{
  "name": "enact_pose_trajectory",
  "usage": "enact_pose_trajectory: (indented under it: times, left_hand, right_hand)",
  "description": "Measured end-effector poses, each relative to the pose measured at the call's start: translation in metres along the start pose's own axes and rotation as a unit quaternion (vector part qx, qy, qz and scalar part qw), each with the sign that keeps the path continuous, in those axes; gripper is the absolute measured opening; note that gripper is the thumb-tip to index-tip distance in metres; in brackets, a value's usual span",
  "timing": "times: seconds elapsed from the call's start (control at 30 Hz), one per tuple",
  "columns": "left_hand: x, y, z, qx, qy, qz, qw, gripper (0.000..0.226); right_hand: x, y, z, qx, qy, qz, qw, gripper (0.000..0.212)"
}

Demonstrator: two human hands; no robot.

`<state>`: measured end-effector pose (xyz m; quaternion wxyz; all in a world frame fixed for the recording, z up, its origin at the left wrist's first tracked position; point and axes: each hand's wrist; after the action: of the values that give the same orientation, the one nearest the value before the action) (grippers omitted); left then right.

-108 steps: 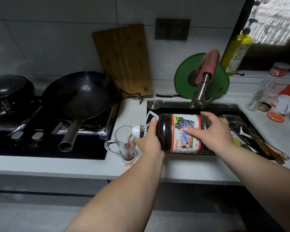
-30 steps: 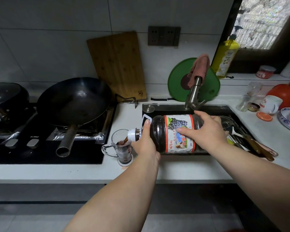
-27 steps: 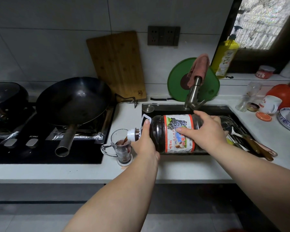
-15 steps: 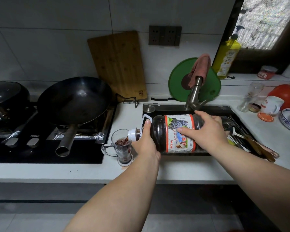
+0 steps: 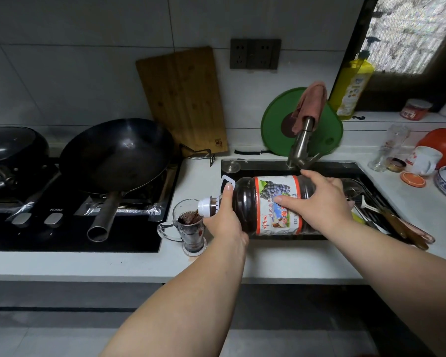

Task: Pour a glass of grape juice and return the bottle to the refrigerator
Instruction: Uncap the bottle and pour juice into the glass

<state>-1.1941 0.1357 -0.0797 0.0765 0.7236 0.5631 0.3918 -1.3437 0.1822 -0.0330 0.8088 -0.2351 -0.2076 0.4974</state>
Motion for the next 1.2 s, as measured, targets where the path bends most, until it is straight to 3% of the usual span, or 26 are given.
enact_pose_trajectory:
  times: [0.43, 0.63, 0.77, 0.97, 1.2]
  left_hand:
    - [-0.010, -0.008, 0.004, 0.001, -0.007, 0.011, 1.000, 0.119]
    - [-0.004, -0.007, 0.002, -0.002, -0.006, -0.003, 1.000, 0.114]
    - [0.002, -0.001, -0.004, -0.017, 0.002, -0.006, 1.000, 0.102]
    - [0.005, 0.011, -0.016, -0.097, 0.001, -0.007, 0.995, 0.098]
    - [-0.008, 0.015, -0.033, -0.211, -0.026, -0.088, 0.973, 0.038]
  right_hand:
    - [-0.003, 0.006, -0.003, -0.005, 0.001, 0.000, 1.000, 0.098]
    - [-0.002, 0.006, -0.002, -0.005, -0.002, 0.001, 1.000, 0.097]
    - [-0.002, 0.014, -0.002, -0.038, -0.009, 0.001, 0.999, 0.097]
    - [0.000, 0.035, -0.020, -0.212, -0.044, -0.023, 0.976, 0.102]
    - [0.007, 0.054, -0.051, -0.412, -0.094, -0.055, 0.905, 0.068]
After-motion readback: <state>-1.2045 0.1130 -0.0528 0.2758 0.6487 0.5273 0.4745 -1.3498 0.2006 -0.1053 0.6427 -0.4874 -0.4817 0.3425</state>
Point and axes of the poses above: each hand's wrist, its own x-axis away from the middle knuckle, its own z-axis out of the back of the hand, y = z × x, and after that the axes turned 11 degrees about -y, right-handed
